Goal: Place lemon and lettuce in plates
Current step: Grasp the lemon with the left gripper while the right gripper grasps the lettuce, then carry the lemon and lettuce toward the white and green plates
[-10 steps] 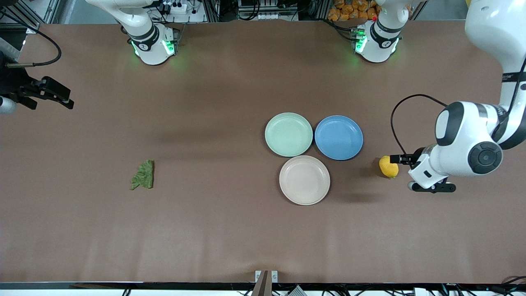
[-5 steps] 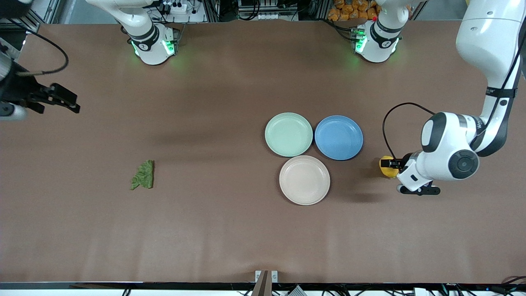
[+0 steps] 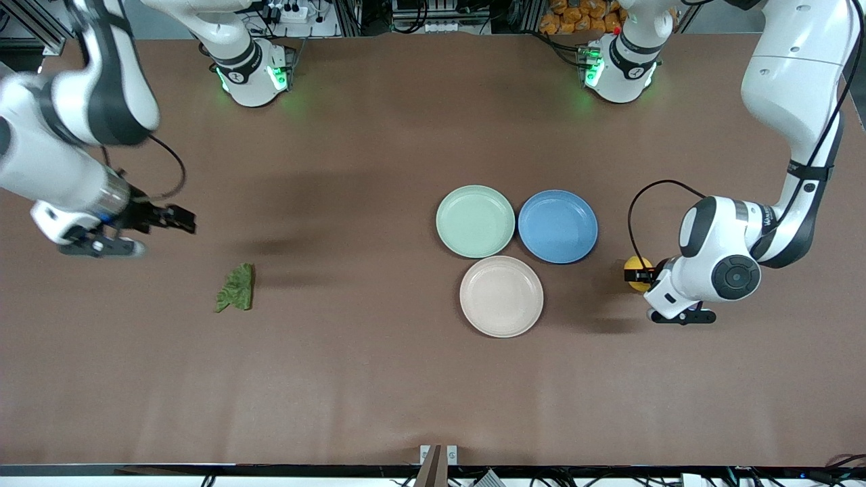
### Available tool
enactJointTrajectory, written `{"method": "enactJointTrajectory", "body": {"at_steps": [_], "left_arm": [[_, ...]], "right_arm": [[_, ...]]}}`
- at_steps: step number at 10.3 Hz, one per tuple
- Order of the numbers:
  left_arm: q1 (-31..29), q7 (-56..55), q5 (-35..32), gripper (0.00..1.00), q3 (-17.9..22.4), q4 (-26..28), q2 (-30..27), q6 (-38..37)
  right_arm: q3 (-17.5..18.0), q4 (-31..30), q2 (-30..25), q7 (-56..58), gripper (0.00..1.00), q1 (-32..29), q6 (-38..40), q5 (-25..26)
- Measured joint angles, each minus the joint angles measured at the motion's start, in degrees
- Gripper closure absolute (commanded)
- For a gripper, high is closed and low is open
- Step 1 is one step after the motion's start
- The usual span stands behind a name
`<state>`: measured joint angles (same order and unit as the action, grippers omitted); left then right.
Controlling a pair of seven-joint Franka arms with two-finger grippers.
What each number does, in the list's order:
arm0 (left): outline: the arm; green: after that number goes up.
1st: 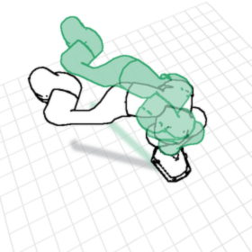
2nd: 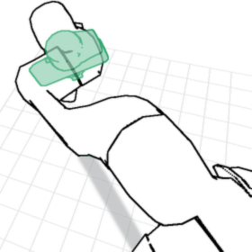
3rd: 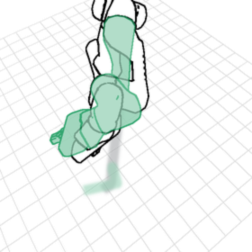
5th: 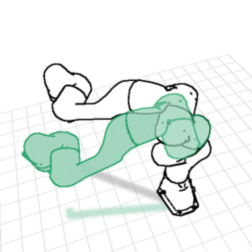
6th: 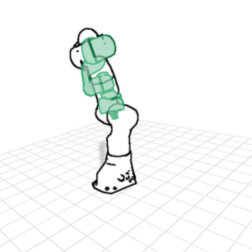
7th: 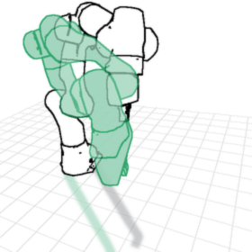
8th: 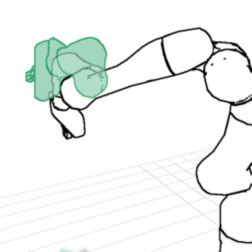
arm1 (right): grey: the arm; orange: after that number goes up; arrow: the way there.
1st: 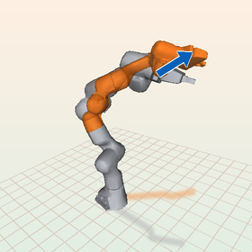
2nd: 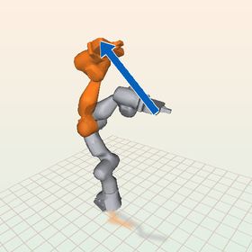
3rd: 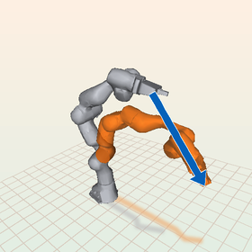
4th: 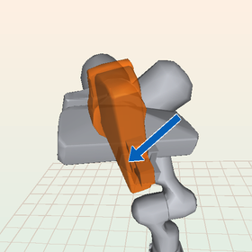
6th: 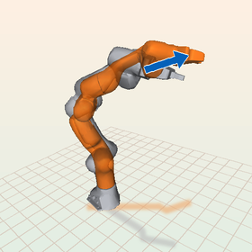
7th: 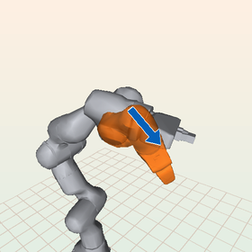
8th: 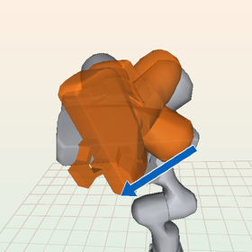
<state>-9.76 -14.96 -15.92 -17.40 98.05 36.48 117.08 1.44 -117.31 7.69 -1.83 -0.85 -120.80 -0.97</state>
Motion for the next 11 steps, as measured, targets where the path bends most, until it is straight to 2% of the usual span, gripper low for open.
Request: {"method": "enactJointTrajectory", "body": {"at_steps": [4, 6, 7, 8, 10, 11], "left_arm": [[0.8, -2.3, -0.2, 0.00, -0.2, 0.7, 1.9, 0.9], [0.9, -2.3, -0.3, 0.00, -0.2, 1.5, 2.0, 0.9], [0.8, -2.3, -0.4, 0.77, -0.2, 1.7, 2.0, 0.9], [0.8, -2.3, -0.5, 1.00, -0.2, 1.8, 2.0, 0.9], [0.8, -2.3, -0.5, 1.00, -0.2, 1.7, 2.0, 0.9], [0.8, -2.3, -0.6, 1.00, -0.2, 1.7, 1.9, 1.0]], "right_arm": [[0.2, -0.9, 15.6, -0.3, 0.06, 0.2, -20.7, -0.8], [0.2, -0.6, 21.4, -0.4, 0.09, 0.2, -29.4, -1.0], [0.2, -0.4, 23.7, -0.6, 0.14, 0.2, -32.4, -1.3], [0.2, -0.1, 25.2, -0.6, 0.33, 0.2, -34.1, -2.1], [0.3, 0.5, 25.4, -0.6, 0.81, 0.7, -33.9, -3.4], [0.5, 0.8, 25.3, -0.6, 0.98, 1.1, -33.8, -3.6]]}}
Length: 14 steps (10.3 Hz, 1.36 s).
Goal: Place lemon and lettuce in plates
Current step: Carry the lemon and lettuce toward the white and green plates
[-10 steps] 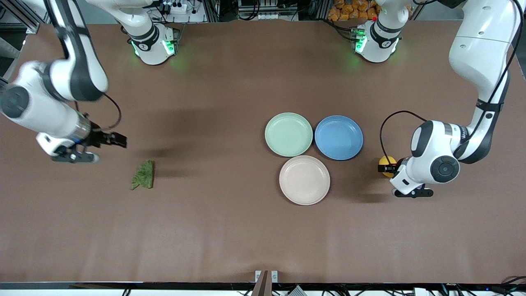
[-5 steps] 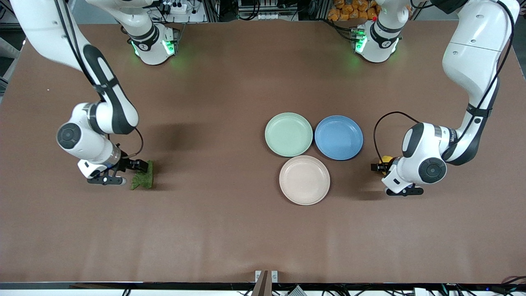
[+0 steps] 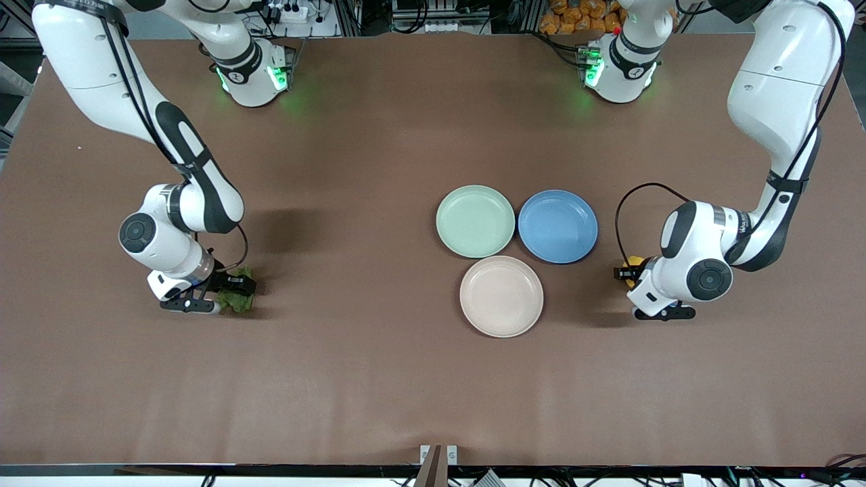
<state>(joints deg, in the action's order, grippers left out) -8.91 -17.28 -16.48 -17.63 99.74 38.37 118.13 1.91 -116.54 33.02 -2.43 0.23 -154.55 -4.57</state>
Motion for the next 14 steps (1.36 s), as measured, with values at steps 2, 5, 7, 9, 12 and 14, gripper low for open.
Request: {"method": "enactJointTrajectory", "body": {"at_steps": [2, 5, 7, 9, 12, 14], "left_arm": [[0.0, -0.3, 0.0, 1.00, -0.3, -0.7, -0.3, 0.8], [1.9, -5.4, 0.0, 1.00, -1.6, -4.2, -1.5, 1.0], [5.0, -9.3, 0.1, 1.00, -1.7, -6.6, -1.5, 1.0], [5.4, -10.0, 2.3, 1.00, -1.7, -7.7, -1.5, 1.0], [5.7, -10.6, 8.0, 1.00, -1.6, -9.2, -1.2, 3.2], [7.2, -14.7, 9.2, 1.00, -1.7, -9.3, -0.3, 7.4]], "right_arm": [[0.0, 1.1, -0.3, 0.0, 1.00, 0.3, 1.7, -0.2], [-0.1, 6.1, -4.2, -0.1, 1.00, 0.3, 16.7, -0.3], [0.0, 9.4, -9.1, -0.9, 1.00, 0.3, 28.5, -0.6], [2.6, 12.5, -12.8, -6.2, 1.00, 0.3, 38.1, -1.2], [12.6, 13.8, -13.7, -22.2, 1.00, 0.8, 39.5, -5.9], [20.2, 13.8, -13.6, -33.8, 1.00, 1.3, 36.3, -6.6]]}}
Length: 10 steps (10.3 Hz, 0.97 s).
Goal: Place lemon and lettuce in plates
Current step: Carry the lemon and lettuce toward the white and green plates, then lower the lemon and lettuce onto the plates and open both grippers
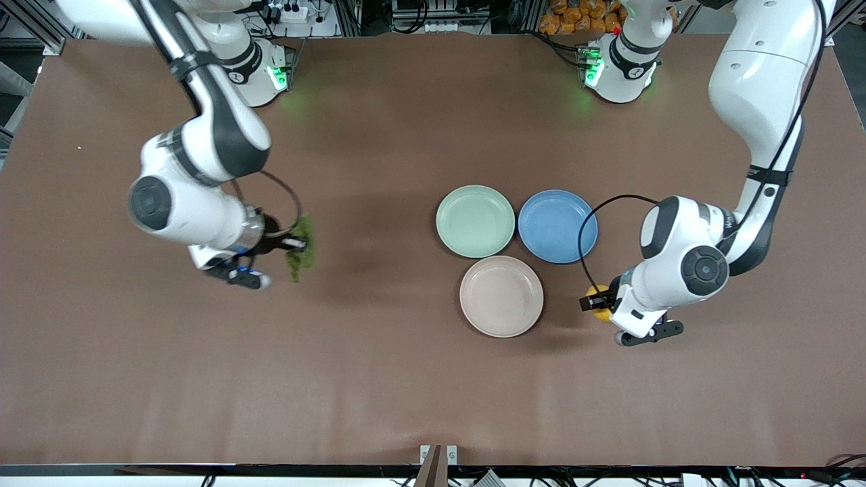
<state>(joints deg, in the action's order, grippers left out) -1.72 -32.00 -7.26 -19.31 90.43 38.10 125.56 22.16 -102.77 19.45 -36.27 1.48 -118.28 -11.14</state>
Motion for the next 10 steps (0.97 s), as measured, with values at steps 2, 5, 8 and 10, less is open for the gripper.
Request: {"method": "enactJointTrajectory", "body": {"at_steps": [2, 5, 8, 10], "left_arm": [[1.9, -4.1, 0.2, 1.00, -0.1, -0.1, 0.8, 2.6], [6.4, -10.5, 0.3, 1.00, -0.2, -0.1, 2.1, 4.8], [10.7, -15.3, 0.3, 0.65, 0.4, -0.1, 3.7, 8.7], [12.2, -16.7, 0.3, 0.00, 0.9, -0.3, 4.4, 9.3]], "right_arm": [[4.6, 0.0, 0.7, -10.8, 1.00, 2.8, -5.2, -0.1], [5.2, -0.2, 2.9, -24.3, 1.00, 13.7, -13.2, 0.3], [5.0, -0.3, 9.2, -39.2, 1.00, 22.4, -24.0, 8.6], [4.1, 3.0, 14.7, -49.2, 0.01, 26.9, -27.0, 15.8]]}}
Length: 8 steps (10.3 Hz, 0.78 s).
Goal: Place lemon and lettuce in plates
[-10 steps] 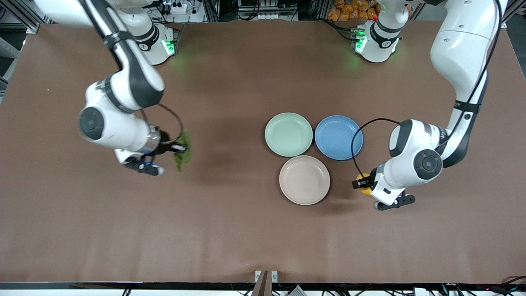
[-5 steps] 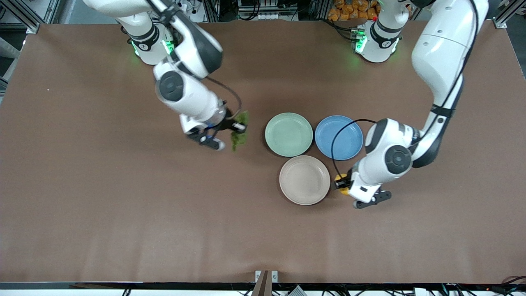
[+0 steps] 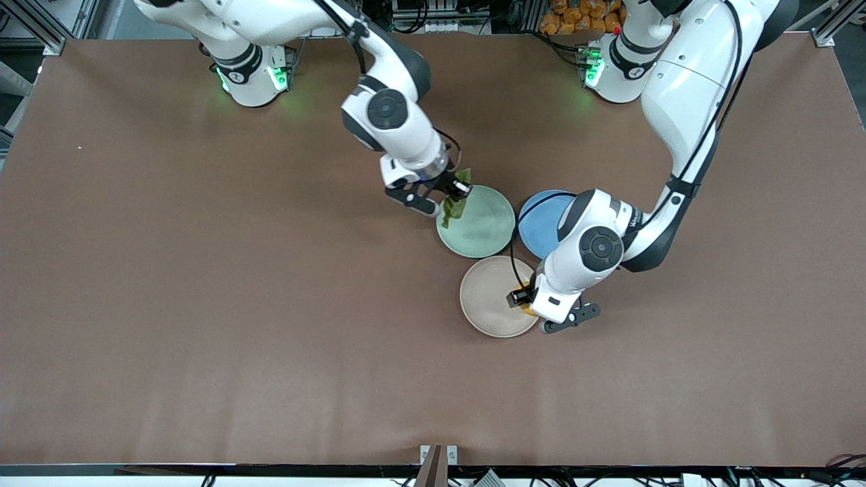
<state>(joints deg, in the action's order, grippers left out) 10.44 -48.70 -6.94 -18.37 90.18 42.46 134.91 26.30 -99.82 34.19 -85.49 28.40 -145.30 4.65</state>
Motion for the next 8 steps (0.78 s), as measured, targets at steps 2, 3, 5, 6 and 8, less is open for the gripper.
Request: {"method": "enactJointTrajectory", "body": {"at_steps": [2, 3, 5, 6, 8], "left_arm": [[0.5, 0.0, -1.2, 0.00, 0.2, -0.1, 0.1, 0.5], [0.5, 0.0, -1.7, 0.00, 0.3, -0.2, 0.1, 0.5], [0.2, 0.0, -2.0, 0.00, 0.8, -0.5, 0.1, 0.6], [-0.2, 0.0, -2.1, 0.00, 1.0, -0.8, 0.1, 0.6], [-2.0, 0.0, -2.2, 0.00, 1.4, -1.2, -0.2, 0.7]], "right_arm": [[-0.3, 4.3, 3.6, -6.6, 0.00, 2.2, -0.1, 6.5], [-0.5, 5.3, 4.1, -7.8, 0.00, 2.2, 0.1, 8.5], [-1.7, 6.6, 3.9, -7.9, 0.00, 1.6, 1.0, 9.3], [-2.5, 7.4, 3.4, -7.4, 0.00, 0.8, 2.4, 9.6], [-3.2, 9.4, 1.0, -1.3, 0.00, -3.0, 8.6, 9.0]]}}
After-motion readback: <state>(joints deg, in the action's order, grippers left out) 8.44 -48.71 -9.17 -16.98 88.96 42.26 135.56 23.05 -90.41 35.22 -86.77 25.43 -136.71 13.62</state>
